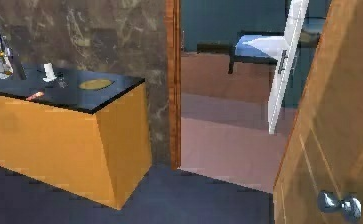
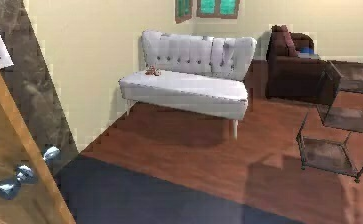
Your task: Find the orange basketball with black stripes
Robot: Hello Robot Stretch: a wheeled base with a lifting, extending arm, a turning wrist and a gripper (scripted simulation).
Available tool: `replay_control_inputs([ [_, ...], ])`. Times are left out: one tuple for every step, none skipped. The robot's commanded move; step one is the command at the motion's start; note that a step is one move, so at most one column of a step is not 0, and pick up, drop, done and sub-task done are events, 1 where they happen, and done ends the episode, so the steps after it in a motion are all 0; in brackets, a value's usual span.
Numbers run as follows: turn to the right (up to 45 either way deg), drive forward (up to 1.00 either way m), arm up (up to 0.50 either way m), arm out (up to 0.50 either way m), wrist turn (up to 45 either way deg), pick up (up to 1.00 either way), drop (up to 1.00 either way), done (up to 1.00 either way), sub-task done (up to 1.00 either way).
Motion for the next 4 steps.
replay_control_inputs([
  [0.0, 0.4, 0.0, 0.0, 0.0, 0.0, 0.0, 0.0, 0.0],
  [9.0, 0.0, 0.0, 0.0, 0.0, 0.0, 0.0, 0.0, 0.0],
  [0.0, 1.0, 0.0, 0.0, 0.0, 0.0, 0.0, 0.0, 0.0],
  [3.0, 0.0, 0.0, 0.0, 0.0, 0.0, 0.0, 0.0, 0.0],
])
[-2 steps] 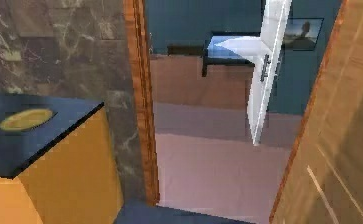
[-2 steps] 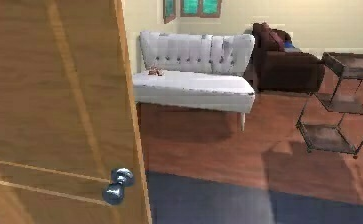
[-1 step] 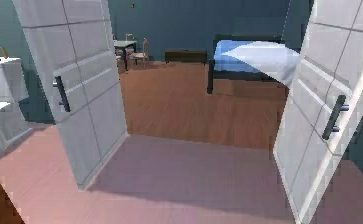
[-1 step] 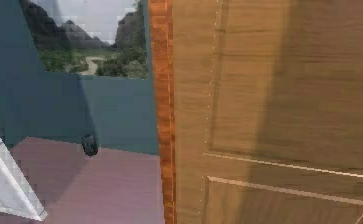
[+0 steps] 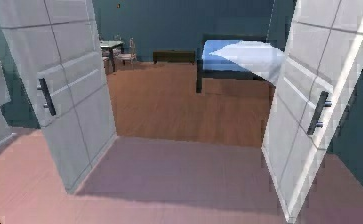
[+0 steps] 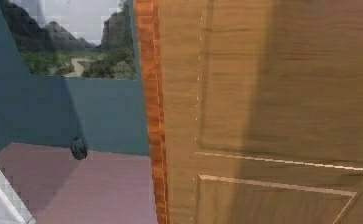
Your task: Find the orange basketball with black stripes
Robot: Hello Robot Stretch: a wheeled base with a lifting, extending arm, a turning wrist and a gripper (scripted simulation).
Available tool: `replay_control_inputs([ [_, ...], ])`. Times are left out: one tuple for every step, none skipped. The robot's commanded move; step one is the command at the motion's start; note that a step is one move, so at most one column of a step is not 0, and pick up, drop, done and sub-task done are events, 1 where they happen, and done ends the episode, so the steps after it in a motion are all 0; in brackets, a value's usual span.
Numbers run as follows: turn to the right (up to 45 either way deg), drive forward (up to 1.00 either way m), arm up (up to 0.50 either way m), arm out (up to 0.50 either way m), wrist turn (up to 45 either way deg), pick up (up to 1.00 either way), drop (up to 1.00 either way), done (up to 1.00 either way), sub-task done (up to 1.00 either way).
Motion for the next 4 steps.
replay_control_inputs([
  [0.0, 0.4, 0.0, 0.0, 0.0, 0.0, 0.0, 0.0, 0.0],
  [6.0, 0.0, 0.0, 0.0, 0.0, 0.0, 0.0, 0.0, 0.0],
  [0.0, 0.3, 0.0, 0.0, 0.0, 0.0, 0.0, 0.0, 0.0],
  [-12.0, 0.0, 0.0, 0.0, 0.0, 0.0, 0.0, 0.0, 0.0],
])
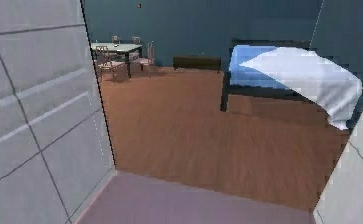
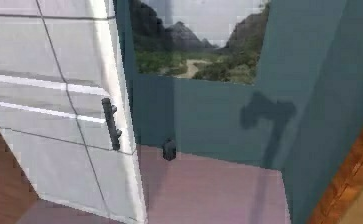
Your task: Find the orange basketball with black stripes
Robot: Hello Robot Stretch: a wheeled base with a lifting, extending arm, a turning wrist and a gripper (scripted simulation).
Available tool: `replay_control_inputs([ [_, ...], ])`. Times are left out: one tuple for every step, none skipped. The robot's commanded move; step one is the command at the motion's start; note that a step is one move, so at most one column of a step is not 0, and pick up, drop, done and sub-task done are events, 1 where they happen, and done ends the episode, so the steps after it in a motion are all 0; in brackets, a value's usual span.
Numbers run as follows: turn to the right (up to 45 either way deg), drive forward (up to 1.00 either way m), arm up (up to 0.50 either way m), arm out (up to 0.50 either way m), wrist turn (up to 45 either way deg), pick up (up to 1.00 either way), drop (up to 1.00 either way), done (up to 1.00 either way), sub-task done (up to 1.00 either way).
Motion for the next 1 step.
replay_control_inputs([
  [0.0, 1.0, 0.0, 0.0, 0.0, 0.0, 0.0, 0.0, 0.0],
])
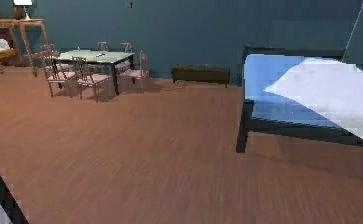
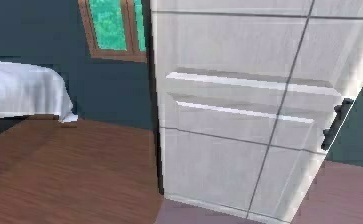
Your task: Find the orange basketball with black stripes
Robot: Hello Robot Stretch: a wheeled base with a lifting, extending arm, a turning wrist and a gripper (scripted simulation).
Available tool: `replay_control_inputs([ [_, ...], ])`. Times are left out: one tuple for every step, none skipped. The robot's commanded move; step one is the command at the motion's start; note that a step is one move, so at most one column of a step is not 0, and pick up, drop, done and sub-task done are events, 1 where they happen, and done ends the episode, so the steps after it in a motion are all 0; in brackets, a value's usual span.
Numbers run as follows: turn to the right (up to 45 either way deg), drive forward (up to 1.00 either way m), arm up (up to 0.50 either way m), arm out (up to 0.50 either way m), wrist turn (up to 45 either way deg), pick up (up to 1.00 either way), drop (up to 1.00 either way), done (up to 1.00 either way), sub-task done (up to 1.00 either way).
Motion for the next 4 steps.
replay_control_inputs([
  [0.0, 0.7, 0.0, 0.0, 0.0, 0.0, 0.0, 0.0, 0.0],
  [-24.0, 0.0, 0.0, 0.0, 0.0, 0.0, 0.0, 0.0, 0.0],
  [0.0, 0.4, 0.0, 0.0, 0.0, 0.0, 0.0, 0.0, 0.0],
  [-45.0, 0.0, 0.0, 0.0, 0.0, 0.0, 0.0, 0.0, 0.0],
])
